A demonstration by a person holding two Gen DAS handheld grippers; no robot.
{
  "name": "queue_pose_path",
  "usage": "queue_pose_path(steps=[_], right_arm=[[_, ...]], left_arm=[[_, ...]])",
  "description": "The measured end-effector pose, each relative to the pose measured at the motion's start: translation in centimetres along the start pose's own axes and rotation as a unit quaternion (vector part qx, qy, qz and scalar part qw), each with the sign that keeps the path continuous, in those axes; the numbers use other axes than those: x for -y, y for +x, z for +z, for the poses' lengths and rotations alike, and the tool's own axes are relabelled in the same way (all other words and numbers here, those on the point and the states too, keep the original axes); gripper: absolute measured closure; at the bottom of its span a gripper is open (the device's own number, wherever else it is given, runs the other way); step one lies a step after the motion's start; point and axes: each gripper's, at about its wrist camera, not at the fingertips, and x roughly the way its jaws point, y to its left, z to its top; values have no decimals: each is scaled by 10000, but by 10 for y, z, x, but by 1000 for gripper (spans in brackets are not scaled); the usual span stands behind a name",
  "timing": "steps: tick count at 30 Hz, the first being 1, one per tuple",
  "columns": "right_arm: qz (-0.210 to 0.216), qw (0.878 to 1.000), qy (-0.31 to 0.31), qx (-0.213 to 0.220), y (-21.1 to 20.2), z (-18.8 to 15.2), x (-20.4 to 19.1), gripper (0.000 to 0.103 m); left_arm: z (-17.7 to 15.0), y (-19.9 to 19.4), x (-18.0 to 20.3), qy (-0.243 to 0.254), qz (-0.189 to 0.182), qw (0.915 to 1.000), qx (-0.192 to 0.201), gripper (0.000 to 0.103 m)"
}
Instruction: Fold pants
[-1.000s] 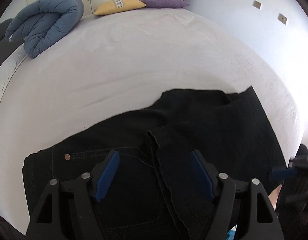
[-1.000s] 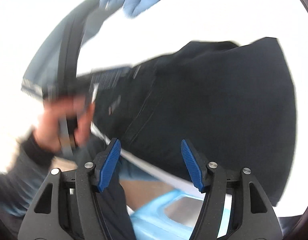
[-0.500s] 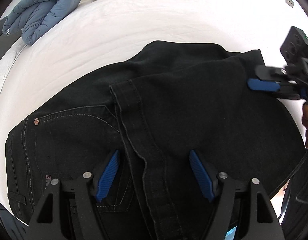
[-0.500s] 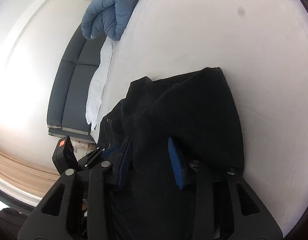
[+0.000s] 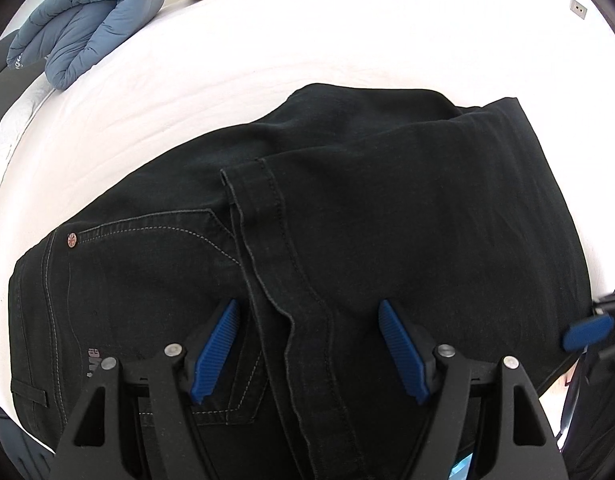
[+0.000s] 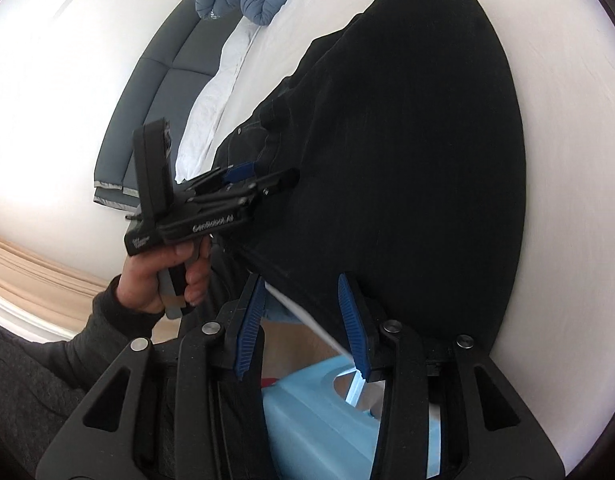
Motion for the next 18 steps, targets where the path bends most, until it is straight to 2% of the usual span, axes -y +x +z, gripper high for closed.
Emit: queue_pose_path(steps=[3,5,6,8,9,10,11,13,15,16,18], right_arm=[[-290,9994,-121,-120,-8,-8,-20,66],[-221,9996,-168,95,-20,-10,-27,65],[-152,9994,-165,261,-25,-6,-32,64],[57,9984,-142,543,-30,6,-37,55],[194,9975,-105,672,-30,13,-39,46],[294,9968,-65,740,-26,20,-41,38],[424,9961,-14,780,-22,27,-42,35],[639,9952,28,740,-10,39,-47,34],[732,9951,36,662,4,49,-52,34],[764,9952,64,613,10,53,-52,34],[937,9942,121,514,23,57,-52,34]], left_arm=[[-1,-4,-6,-136,-64,9999,34,26],[-4,-15,-15,-355,-88,9993,116,26],[-8,-26,-25,-570,-110,9979,286,26],[-24,-55,-58,-1354,-239,9877,751,19],[-35,-68,-76,-1775,-279,9792,940,8],[-49,-81,-97,-2241,-336,9668,1179,3],[-67,-94,-118,-2712,-417,9511,1416,2],[-96,-108,-152,-3370,-568,9253,1644,2],[-128,-118,-186,-4078,-687,8909,1879,2],[-148,-123,-204,-4536,-745,8645,2032,2],[-175,-124,-230,-5228,-875,8189,2200,2]])
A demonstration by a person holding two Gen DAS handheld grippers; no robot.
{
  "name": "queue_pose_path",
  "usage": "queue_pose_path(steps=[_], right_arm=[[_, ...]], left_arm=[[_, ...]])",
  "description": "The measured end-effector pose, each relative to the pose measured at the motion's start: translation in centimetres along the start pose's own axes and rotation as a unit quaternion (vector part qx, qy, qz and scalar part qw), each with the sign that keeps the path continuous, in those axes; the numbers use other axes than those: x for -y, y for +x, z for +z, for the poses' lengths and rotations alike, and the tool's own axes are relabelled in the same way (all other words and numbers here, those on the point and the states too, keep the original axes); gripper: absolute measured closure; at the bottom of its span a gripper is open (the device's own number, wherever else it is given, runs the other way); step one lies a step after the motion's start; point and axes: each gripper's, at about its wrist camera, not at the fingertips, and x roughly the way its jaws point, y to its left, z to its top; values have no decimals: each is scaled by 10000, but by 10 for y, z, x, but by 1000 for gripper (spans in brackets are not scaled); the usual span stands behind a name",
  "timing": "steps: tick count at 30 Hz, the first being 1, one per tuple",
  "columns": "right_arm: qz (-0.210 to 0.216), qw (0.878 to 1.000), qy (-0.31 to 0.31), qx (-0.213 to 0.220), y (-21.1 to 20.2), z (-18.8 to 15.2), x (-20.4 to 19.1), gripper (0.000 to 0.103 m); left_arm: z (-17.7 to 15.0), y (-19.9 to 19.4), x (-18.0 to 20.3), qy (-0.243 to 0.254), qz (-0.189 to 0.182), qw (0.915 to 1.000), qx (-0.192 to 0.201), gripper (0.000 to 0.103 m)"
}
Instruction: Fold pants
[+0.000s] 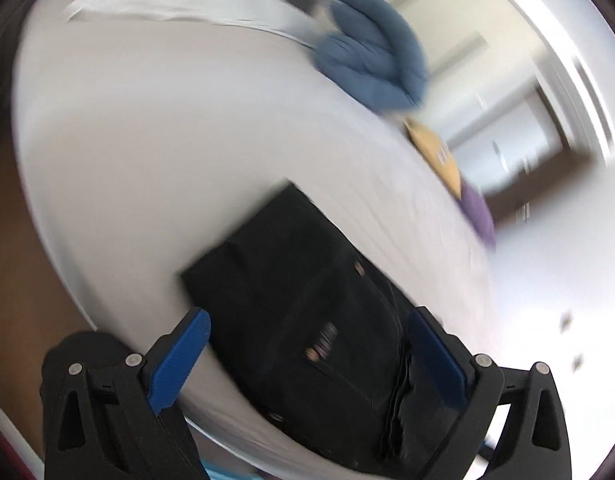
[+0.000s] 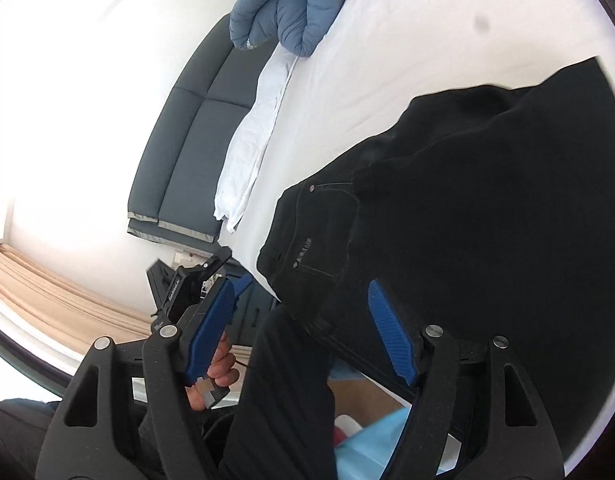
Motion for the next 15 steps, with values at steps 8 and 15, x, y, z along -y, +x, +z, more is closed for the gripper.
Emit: queue_pose_path(steps=[8,15], right_arm=[[701,9960,552,-1,29,13,12,34],[827,9950,538,-121,36,27,4,34]], left_arm=[[2,23,-67,-1720,-580,9832,-176,3],[-17,51,-71,-2251,-978,9691,-249,8]])
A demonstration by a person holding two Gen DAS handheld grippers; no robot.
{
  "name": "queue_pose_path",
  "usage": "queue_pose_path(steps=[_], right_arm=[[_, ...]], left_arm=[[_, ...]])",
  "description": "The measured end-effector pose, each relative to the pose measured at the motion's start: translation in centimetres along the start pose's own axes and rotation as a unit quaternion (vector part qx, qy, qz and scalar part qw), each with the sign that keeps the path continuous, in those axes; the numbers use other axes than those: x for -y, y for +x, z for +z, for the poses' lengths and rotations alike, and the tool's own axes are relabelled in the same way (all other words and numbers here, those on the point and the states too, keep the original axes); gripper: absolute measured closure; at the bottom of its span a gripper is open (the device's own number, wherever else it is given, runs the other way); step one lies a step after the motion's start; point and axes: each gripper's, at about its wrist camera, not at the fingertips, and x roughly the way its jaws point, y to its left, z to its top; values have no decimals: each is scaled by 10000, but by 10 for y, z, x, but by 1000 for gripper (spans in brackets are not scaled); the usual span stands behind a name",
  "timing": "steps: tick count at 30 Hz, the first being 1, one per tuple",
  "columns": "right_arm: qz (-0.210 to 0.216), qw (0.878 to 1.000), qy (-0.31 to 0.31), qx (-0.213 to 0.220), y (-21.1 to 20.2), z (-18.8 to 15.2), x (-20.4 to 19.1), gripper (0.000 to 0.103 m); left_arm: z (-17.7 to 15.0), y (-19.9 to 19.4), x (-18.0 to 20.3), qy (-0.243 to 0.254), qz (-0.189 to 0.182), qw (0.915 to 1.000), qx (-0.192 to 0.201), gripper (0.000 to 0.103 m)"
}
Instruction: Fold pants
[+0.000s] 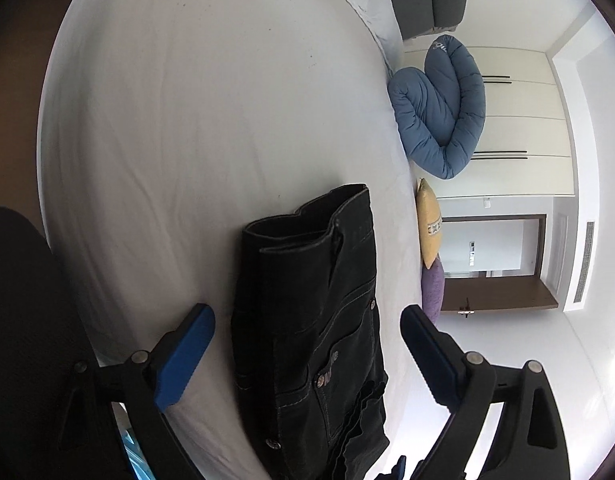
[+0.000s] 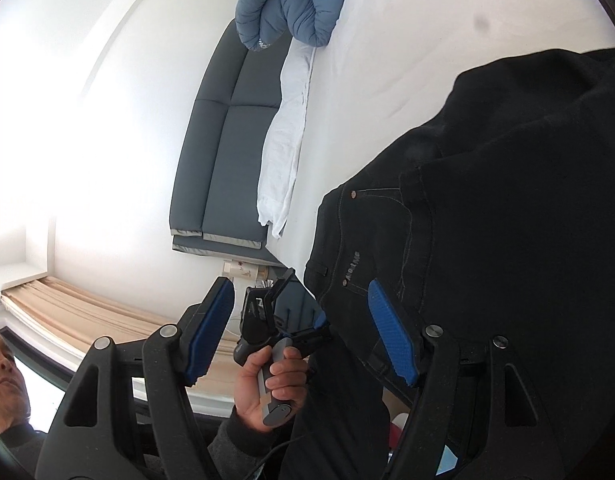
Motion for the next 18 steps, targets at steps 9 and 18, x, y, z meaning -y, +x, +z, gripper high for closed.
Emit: queue_pose_path(steps=[9,18], right_arm=[[-170,9991,-24,-394,29,9,-4,34],[-1494,9833,201,-1018,88,37,18,34]], left_arm=[[6,8,-6,-357,-203,9991,-133,41],[5,15,-1,-377,-329,9983,-285,86]])
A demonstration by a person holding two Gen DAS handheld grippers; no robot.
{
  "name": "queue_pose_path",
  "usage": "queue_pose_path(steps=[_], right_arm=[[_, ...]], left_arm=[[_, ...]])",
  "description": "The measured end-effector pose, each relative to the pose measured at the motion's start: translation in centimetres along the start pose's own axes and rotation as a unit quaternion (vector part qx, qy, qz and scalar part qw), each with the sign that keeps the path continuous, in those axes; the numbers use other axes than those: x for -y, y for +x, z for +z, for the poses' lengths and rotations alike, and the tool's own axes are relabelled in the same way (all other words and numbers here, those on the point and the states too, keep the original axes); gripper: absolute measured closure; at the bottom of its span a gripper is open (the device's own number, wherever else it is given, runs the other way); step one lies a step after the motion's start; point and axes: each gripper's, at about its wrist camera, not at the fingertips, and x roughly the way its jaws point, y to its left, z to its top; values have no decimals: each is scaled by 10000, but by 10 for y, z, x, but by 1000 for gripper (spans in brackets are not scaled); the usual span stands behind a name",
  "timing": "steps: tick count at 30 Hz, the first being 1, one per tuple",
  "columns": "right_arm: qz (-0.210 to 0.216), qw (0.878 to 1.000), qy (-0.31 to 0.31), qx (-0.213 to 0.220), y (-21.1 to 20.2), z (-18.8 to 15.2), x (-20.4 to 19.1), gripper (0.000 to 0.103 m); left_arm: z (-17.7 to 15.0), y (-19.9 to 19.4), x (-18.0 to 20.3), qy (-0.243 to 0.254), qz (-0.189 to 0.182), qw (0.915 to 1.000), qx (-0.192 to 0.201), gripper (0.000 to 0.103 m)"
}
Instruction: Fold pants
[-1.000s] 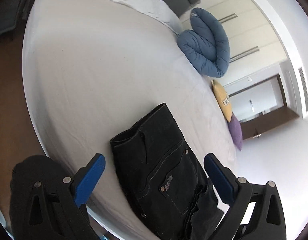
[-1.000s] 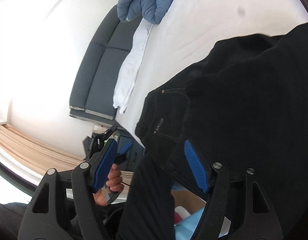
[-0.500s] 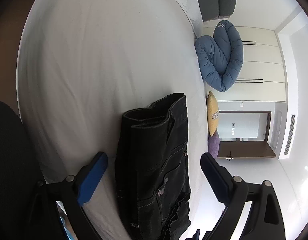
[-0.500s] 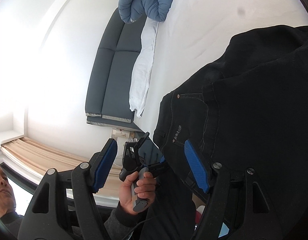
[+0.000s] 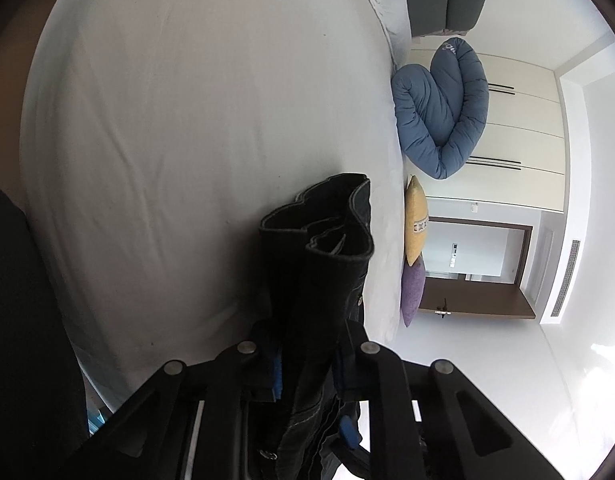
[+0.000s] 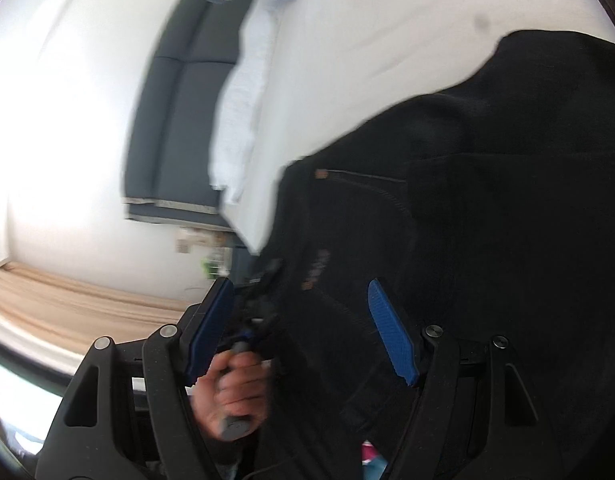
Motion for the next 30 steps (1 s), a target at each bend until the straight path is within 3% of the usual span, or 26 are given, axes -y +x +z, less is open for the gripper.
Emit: queue_pose_path(steps=[3,8,13,15,17,18,20,21,22,24,25,27,30], right_arm=[[-183,9991,370,-95,12,7,17,50],[-377,9987,309,127,12,4,16,57],[-390,9975,447,396,9,-5,35,95],[-304,9976,423,453,6,-6,37,99],[-272,9969,402,615,-4,-8,29,92],[-255,9961,375,761,-12,-10,25,87],[70,9933,309,1115,-37,-12,16,58],[224,9904,348,1321,-53,-13,13,21],[310,9874,377,1505,-69,-14,11,9],[579,9857,290,1556,-93,-12,6,9],[771,9857,237,1481,-106,-11,3,9],[1061,9857,82,1304,-127,-11,-2,9],[1122,9848,-45,1327,-161,-14,3,9]], left_arm=[[1,1,5,83,-20,10000,15,88],[-2,-2,20,406,-6,9991,93,89],[-14,-5,57,1200,38,9927,115,89],[-21,-3,76,1544,60,9880,83,89],[-33,1,103,2051,110,9787,42,89],[-41,2,116,2315,143,9727,24,89],[-65,8,146,2935,186,9558,-81,89],[-79,11,158,3235,219,9459,-137,89],[-100,17,173,3639,274,9308,-213,89],[-133,28,191,4185,341,9068,-385,89],[-156,37,198,4506,391,8904,-514,89],[-191,48,202,4908,447,8671,-730,89],[-249,68,196,5515,579,8242,-1149,89]])
